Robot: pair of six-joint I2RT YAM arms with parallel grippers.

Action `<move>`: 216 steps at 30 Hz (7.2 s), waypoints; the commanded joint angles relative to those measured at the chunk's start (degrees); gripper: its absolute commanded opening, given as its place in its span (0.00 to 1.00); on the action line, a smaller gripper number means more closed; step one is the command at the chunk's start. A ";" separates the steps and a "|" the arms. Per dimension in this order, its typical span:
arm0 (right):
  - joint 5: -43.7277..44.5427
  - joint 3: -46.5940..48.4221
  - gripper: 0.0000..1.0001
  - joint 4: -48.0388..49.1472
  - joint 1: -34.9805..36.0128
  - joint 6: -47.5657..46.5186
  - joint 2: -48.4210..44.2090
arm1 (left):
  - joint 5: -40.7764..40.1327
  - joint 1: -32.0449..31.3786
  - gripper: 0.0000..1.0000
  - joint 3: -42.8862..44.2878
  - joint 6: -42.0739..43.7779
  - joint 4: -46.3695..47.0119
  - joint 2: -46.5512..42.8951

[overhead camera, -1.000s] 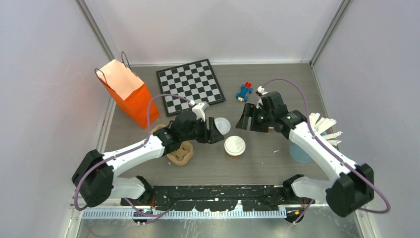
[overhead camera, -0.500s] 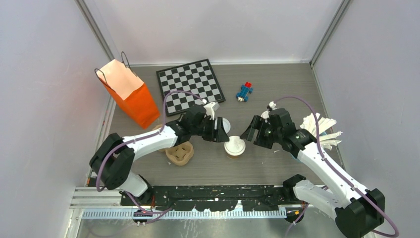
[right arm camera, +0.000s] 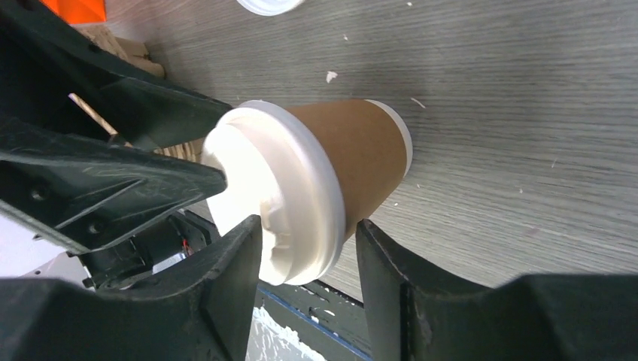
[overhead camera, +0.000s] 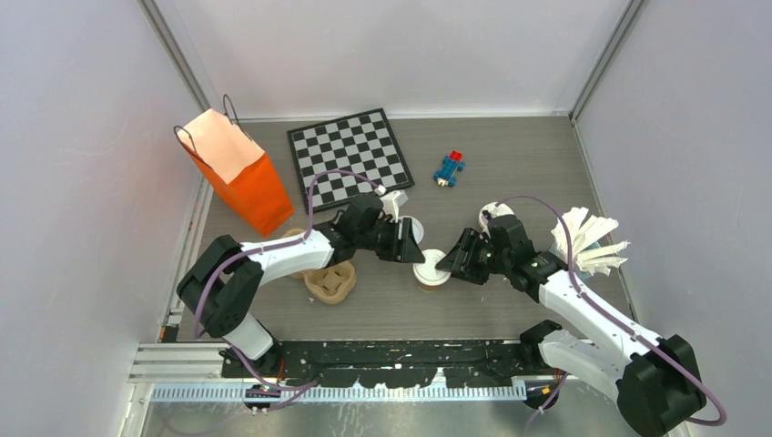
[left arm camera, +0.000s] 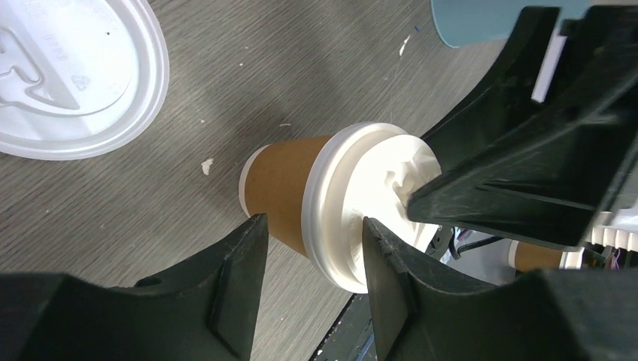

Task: Pack the takeout coffee

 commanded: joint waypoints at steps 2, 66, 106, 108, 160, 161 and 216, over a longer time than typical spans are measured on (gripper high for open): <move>-0.62 -3.28 0.48 6.57 0.18 1.80 0.89 | 0.70 0.00 0.49 -2.17 -1.77 4.22 0.88; -8.04 8.42 0.59 -5.57 -3.00 -18.48 5.18 | -10.64 -3.30 0.56 -4.94 -3.53 -3.57 -13.85; -10.78 -0.66 0.38 7.40 -4.69 -8.39 7.33 | -7.40 -2.82 0.44 -6.97 0.17 -1.15 -9.67; -9.70 2.21 0.43 4.98 -4.74 -8.82 5.98 | -6.12 -2.82 0.44 -5.98 0.22 -1.19 -10.15; 34.20 33.95 0.96 -18.54 23.99 -21.87 11.21 | -46.48 -2.68 1.00 -7.64 17.44 -39.51 -60.16; 33.43 34.36 0.96 -18.26 23.97 -22.40 12.13 | -46.67 -2.65 0.99 -7.50 17.75 -39.53 -59.43; 32.03 35.83 0.75 -17.14 10.91 -28.70 25.94 | -36.99 -2.66 0.93 -5.42 20.94 -41.92 -59.61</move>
